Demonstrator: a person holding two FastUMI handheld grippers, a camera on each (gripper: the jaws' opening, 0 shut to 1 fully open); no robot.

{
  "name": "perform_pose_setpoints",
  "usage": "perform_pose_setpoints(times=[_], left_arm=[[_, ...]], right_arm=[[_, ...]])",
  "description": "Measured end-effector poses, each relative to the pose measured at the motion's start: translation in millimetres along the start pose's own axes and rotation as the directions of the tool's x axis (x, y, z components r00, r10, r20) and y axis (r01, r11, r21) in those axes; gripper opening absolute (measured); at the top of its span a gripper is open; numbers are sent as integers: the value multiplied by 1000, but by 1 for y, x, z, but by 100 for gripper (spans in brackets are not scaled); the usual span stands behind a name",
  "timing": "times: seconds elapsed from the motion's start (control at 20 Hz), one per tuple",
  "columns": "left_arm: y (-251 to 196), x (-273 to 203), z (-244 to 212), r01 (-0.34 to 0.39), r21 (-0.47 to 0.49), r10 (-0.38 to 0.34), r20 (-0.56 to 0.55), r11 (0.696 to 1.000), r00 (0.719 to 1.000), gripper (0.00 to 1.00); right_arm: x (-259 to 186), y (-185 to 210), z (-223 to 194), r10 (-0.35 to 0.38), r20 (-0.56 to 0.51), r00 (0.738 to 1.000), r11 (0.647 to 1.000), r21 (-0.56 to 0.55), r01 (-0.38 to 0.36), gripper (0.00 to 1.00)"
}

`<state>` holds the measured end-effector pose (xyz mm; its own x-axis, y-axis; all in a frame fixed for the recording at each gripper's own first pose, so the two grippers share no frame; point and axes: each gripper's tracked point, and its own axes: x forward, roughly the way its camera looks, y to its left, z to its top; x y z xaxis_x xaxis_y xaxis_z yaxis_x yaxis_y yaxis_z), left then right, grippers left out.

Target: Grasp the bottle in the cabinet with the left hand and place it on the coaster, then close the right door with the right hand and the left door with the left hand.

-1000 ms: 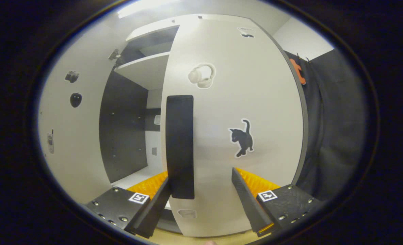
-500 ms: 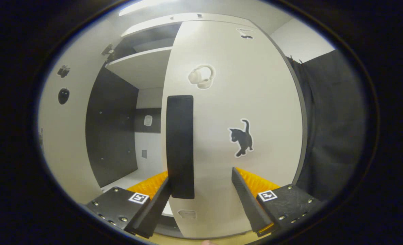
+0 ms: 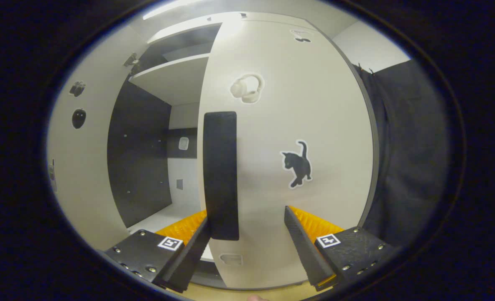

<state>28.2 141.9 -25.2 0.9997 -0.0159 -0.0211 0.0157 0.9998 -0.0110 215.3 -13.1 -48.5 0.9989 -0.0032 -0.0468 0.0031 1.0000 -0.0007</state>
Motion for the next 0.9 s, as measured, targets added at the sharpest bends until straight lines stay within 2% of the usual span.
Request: perform_pose_setpoints(times=[0.2, 0.25, 0.3, 0.4, 0.5, 0.55, 0.6, 0.65, 0.7, 0.9], left_arm=[[-6, 4, 1, 40, 9, -40, 5, 999, 999, 90], [-7, 4, 1, 46, 13, -46, 7, 999, 999, 90], [-10, 4, 0, 55, 11, -55, 7, 998, 998, 90], [-21, 3, -1, 79, -11, -79, 4, 997, 997, 90], [-32, 3, -2, 105, -32, -105, 3, 994, 994, 90], [-38, 4, -2, 120, -29, -120, 1, 992, 993, 90], [-42, 6, -3, 133, -20, -133, -2, 991, 991, 90], [-47, 9, -2, 147, -10, -147, -2, 989, 989, 90], [-56, 11, -3, 158, -5, -158, -3, 987, 987, 90], [-85, 14, -3, 197, -13, -197, -5, 980, 980, 90]], right_arm=[[-21, -1, -8, 12, -26, 1000, 1000, 9, -12, 100], [-27, -3, -11, 12, -37, 999, 1000, 8, -12, 97], [-32, -3, -13, 14, -46, 999, 1000, 8, -14, 100], [-44, -5, -13, 25, -52, 998, 999, 21, -24, 97], [-54, -5, -15, 43, -64, 997, 999, 32, -41, 100], [-59, -8, -16, 43, -73, 996, 999, 33, -41, 97], [-64, -10, -16, 47, -77, 996, 998, 37, -44, 100], [-68, -11, -16, 53, -81, 995, 998, 45, -49, 97], [-73, -12, -16, 60, -85, 995, 997, 53, -55, 100], [-92, -22, -21, 63, -103, 993, 996, 76, -56, 100]])
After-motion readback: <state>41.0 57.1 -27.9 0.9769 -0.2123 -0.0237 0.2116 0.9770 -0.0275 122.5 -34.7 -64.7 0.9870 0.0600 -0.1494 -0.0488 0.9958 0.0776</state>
